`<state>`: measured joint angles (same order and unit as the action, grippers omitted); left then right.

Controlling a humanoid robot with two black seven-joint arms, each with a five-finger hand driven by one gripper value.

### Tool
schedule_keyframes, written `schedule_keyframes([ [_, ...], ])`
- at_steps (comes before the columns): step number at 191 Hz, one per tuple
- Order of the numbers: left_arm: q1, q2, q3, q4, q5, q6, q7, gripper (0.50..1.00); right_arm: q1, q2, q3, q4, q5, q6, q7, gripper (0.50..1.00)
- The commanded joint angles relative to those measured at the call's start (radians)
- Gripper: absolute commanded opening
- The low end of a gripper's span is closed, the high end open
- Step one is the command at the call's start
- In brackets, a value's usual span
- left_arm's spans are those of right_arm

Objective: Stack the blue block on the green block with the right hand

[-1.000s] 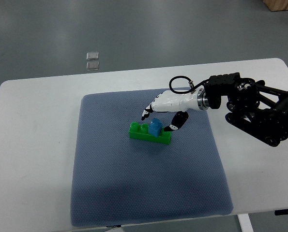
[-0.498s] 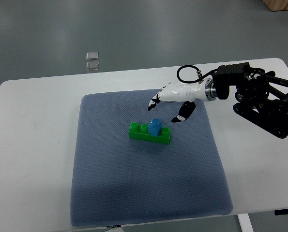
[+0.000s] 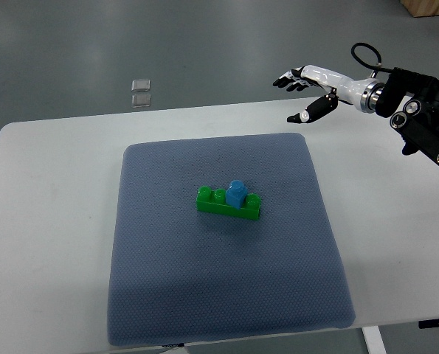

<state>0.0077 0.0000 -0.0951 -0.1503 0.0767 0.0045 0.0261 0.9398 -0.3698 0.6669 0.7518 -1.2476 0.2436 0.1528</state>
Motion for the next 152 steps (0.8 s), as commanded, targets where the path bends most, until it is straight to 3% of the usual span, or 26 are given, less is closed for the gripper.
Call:
schedule_keyframes([
  [1, 0.000, 0.000, 0.000, 0.000, 0.000, 0.000, 0.000, 1.000, -0.019, -0.006, 0.002, -0.038, 0.232, -0.032, -0.036, 0.901],
  [75, 0.000, 0.000, 0.000, 0.000, 0.000, 0.000, 0.000, 1.000, -0.124, 0.003, -0.004, -0.081, 0.915, -0.224, -0.058, 0.913],
  [152, 0.000, 0.000, 0.000, 0.000, 0.000, 0.000, 0.000, 1.000, -0.177, 0.012, -0.003, -0.078, 0.964, -0.236, -0.056, 0.915],
])
